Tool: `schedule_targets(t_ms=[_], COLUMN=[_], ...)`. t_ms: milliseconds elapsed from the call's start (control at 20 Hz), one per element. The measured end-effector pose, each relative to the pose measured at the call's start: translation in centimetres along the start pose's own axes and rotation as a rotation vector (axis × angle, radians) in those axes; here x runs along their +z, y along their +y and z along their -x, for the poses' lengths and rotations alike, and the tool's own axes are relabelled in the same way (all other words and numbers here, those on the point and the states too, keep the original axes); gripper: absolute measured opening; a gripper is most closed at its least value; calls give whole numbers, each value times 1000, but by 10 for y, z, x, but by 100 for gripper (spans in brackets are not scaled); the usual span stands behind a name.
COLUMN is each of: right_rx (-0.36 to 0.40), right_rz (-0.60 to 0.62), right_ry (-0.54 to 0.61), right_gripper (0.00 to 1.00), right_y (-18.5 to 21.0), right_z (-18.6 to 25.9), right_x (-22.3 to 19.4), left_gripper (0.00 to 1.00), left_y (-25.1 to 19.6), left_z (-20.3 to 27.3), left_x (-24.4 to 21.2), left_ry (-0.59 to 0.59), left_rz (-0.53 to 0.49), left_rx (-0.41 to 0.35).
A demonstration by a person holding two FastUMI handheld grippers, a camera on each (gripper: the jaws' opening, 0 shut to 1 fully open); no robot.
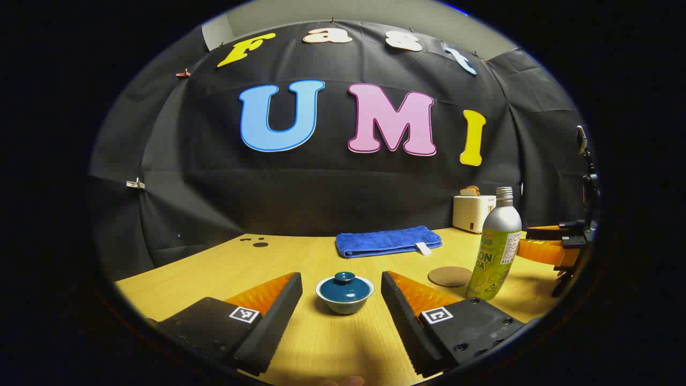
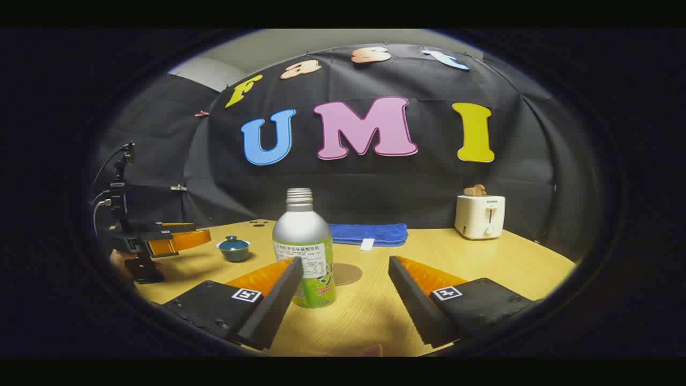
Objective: Open the teacup lid with one hand, grasp the water bottle and pour water into the teacup with the other hand; after pouring, place the water bottle on the coaster and then close the teacup lid.
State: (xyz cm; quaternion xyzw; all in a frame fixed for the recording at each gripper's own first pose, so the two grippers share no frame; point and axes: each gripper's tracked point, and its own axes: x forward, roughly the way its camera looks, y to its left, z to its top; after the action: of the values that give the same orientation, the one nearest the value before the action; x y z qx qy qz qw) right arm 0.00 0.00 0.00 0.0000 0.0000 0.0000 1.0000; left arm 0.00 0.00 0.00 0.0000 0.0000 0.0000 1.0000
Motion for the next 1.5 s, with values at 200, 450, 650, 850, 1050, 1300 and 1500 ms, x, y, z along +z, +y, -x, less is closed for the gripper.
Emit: schedule_targets(t_ms=[200,450,650,850,1050,1300,1500], right_rx=[0,-1,-1,-1,-1,-1,-1], right_rz=[1,1,2,1,1,1,1], right_ry=[0,-1,-2,-2,-2,-2,-3], right_gripper=[99,99,99,99,99,99,99], right_y=[1,0,1,0,0,1,1], right_z=[0,-1,-1,-1,-1,-1,-1], right_x=[1,-1,0,-1,0,0,-1], left_gripper=[94,95,95,95,90,75,73], left_y=[0,0,0,1,7,4,8], left_z=[1,0,0,-13,-45,-67,-76], left_x=[1,1,1,2,-5,-13,-21], left_ry=[-1,-1,-1,1,43,94,143], left_rz=[0,-1,-1,-16,-96,-110,-55], left_rx=[0,-1,0,-8,-8,-41,-47])
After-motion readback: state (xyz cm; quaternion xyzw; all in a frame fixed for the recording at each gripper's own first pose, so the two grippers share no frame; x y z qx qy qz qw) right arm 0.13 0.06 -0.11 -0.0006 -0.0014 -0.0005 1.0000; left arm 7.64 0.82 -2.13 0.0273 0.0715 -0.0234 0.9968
